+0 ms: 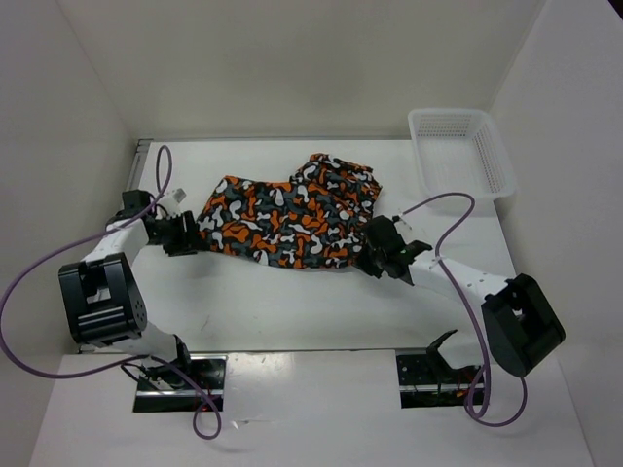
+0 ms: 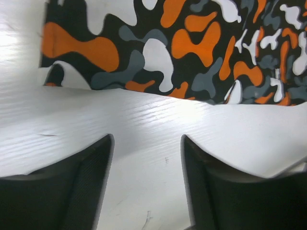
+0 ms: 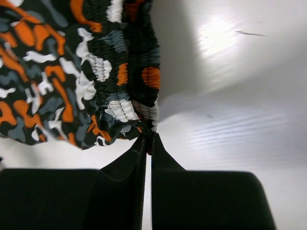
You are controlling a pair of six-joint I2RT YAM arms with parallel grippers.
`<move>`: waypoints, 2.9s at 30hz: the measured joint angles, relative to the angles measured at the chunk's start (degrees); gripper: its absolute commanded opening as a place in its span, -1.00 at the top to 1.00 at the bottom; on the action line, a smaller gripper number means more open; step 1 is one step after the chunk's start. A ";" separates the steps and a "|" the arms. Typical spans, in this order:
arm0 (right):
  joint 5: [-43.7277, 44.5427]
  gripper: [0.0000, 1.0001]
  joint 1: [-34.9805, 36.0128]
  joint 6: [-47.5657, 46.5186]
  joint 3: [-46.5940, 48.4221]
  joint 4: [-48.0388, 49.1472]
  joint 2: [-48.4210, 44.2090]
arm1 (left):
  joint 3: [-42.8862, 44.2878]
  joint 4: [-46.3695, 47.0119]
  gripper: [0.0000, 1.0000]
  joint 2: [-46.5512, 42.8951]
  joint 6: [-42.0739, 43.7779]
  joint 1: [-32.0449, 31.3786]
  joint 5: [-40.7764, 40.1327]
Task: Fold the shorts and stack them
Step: Flatten the shorts out
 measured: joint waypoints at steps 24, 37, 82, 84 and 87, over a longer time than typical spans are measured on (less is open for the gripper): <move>-3.32 -1.00 -7.93 -6.34 -9.62 -1.95 -14.21 | -13.25 13.84 -0.69 -2.89 0.26 0.42 -1.03; -8.35 -1.00 -7.93 -5.14 -13.05 -1.11 -21.68 | -21.73 26.10 -0.37 -5.57 0.04 0.61 5.49; -2.14 -0.14 -10.51 13.07 -17.59 4.61 -21.16 | -16.17 16.72 1.00 -1.79 -0.76 0.44 0.11; -1.09 -0.06 -10.51 13.94 -17.62 3.15 -25.59 | -16.11 16.63 1.00 -1.84 -0.76 0.44 -0.07; -0.61 -0.02 -10.51 14.64 -17.79 2.60 -27.19 | -16.11 16.59 1.00 -1.84 -0.76 0.44 -0.11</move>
